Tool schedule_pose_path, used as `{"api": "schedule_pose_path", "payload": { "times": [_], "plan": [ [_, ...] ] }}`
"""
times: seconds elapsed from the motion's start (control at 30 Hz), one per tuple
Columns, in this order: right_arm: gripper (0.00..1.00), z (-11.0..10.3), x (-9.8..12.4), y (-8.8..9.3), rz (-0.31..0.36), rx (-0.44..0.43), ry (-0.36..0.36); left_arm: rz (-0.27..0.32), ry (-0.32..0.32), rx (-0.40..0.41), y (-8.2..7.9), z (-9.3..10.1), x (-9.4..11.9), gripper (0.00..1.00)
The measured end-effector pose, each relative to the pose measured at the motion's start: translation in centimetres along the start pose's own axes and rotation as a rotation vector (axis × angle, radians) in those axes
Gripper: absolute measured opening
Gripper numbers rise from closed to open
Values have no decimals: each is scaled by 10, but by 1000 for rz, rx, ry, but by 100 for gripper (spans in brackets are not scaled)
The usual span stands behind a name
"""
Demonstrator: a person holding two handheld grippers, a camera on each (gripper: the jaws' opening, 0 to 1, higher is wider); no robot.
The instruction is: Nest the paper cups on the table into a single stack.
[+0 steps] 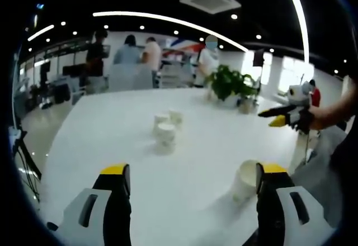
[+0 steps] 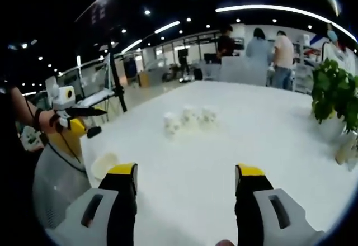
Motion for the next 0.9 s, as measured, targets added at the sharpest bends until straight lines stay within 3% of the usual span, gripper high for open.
{"api": "schedule_pose_path", "payload": {
  "times": [0.5,0.9],
  "plan": [
    [99,-5,-2,2,16,21,-6,-4,7,4,0,-3,-4,94],
    [100,1,-4,6,4,-24,2,2,7,-1,-3,-6,-6,93]
  ]
}}
Point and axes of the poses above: the point that each gripper's makers call its tool centre point, and the gripper's own axes: x roughly backward along the fingers, z roughly to its right, y roughly out of its underside, the point moved 6 cm from there along x, roughly backward along the fingers, and after that the axes turned 11 degrees about y, right-handed, at the moved point
